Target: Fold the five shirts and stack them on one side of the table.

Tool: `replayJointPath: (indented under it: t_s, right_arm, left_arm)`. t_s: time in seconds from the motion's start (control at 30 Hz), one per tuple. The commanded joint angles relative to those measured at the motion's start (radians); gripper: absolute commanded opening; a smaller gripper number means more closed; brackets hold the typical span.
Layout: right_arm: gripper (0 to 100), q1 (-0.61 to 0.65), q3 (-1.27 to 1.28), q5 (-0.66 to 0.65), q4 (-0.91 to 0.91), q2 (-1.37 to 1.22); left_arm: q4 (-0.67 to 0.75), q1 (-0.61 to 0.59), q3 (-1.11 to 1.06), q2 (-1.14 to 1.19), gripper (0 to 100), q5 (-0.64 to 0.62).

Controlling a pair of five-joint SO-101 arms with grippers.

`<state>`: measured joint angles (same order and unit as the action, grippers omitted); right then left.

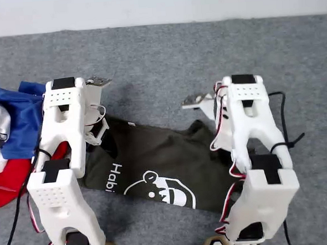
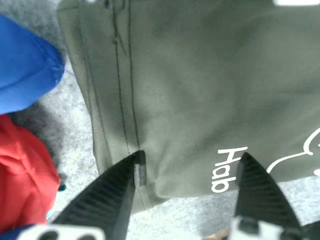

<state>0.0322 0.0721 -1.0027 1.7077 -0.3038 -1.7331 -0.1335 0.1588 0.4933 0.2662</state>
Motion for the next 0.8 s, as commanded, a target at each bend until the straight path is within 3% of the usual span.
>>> replayJointPath:
  t_s: [0.0, 0.53, 0.6, 0.77]
  right_arm:
    - [0.9, 0.007, 0.103, -0.055, -0.033, 0.094]
    - [1.6, 0.007, 0.448, -0.089, -0.226, 0.194]
    - [7.0, 0.005, 0.448, -0.084, -0.223, 0.196]
    - [33.9, 0.001, 0.391, -0.003, -0.199, 0.226]
  left_arm:
    - [-0.018, 0.009, 0.002, -0.046, 29, 0.011]
    - [-0.018, 0.009, 0.002, -0.046, 29, 0.011]
    - [-0.018, 0.009, 0.002, -0.046, 29, 0.011]
    - [-0.018, 0.009, 0.002, -0.049, 29, 0.011]
